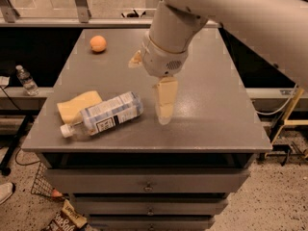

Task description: Move blue plastic bottle near sponge

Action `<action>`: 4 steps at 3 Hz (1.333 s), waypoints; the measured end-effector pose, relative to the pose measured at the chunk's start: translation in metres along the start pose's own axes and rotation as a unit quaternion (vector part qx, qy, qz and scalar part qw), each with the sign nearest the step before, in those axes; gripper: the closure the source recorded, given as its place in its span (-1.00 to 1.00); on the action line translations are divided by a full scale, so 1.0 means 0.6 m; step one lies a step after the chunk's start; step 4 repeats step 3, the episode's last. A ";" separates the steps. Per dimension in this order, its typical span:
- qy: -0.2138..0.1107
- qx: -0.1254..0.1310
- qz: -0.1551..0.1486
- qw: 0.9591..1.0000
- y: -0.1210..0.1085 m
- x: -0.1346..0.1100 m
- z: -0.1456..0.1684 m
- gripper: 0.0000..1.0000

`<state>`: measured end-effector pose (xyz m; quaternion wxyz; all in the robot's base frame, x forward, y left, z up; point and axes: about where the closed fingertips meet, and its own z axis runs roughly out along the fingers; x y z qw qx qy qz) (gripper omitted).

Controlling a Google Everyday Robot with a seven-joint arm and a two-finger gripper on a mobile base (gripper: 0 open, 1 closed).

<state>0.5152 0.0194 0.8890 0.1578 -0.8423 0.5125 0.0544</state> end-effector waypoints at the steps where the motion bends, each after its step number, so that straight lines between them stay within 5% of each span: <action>1: 0.037 0.030 0.073 0.996 0.025 0.087 -0.056 -1.00; 2: 0.074 0.059 0.155 0.983 0.068 0.180 -0.100 -1.00; 3: 0.094 0.073 0.239 0.964 0.125 0.274 -0.122 -1.00; 4: 0.094 0.073 0.239 0.964 0.125 0.274 -0.122 -1.00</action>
Offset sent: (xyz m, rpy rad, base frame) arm 0.0101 -0.2230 0.0248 -0.0922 -0.0889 -0.6126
